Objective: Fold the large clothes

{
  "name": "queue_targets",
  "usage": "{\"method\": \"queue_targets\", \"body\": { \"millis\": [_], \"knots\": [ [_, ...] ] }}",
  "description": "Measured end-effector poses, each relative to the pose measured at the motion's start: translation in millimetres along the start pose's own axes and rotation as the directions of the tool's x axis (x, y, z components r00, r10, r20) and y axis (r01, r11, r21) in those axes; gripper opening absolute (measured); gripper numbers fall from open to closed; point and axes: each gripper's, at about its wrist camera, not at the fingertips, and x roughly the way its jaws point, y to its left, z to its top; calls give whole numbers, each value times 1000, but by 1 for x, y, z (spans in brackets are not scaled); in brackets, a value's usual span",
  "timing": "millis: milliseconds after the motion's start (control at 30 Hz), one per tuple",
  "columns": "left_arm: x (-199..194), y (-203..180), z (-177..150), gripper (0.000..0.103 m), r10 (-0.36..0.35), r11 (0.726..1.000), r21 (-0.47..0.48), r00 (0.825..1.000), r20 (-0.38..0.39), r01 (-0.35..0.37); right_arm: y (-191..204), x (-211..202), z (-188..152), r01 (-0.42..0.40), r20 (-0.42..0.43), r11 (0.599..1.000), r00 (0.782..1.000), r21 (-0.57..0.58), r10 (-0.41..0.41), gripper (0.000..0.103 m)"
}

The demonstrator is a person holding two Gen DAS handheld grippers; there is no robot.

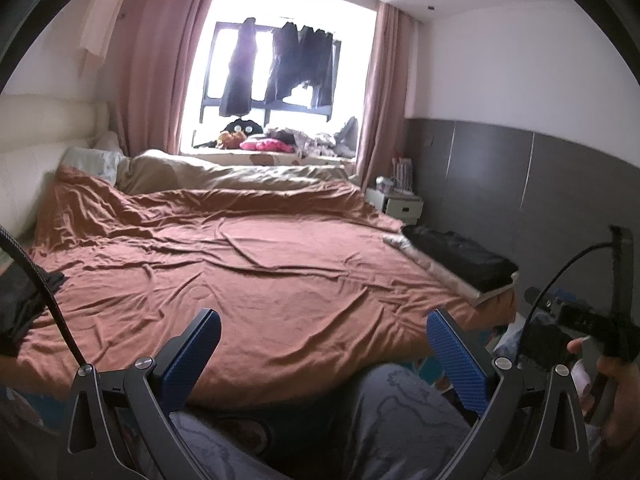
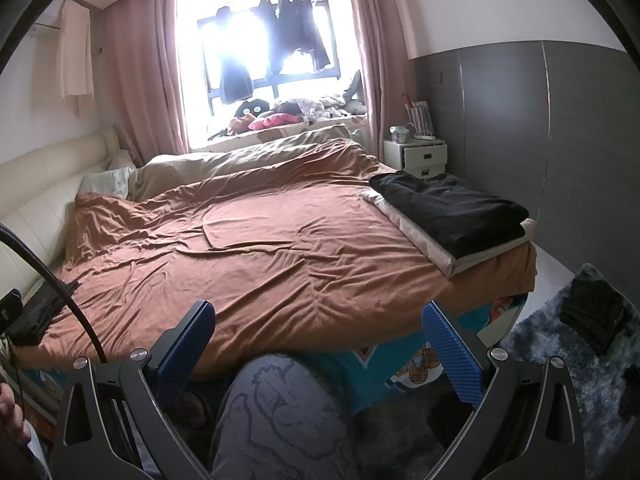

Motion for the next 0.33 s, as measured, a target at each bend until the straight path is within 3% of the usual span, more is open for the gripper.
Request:
{"method": "queue_targets", "body": {
  "millis": [167, 333],
  "knots": [
    [6, 3, -4, 103, 2, 1000, -19, 1000, -14, -2, 1, 0, 1, 3, -3, 1000, 1000, -4, -3, 103],
    [-2, 1, -2, 103, 8, 1000, -10, 1000, 18, -8, 0, -2, 2, 11, 3, 1000, 1000, -6, -11, 103]
  ]
}}
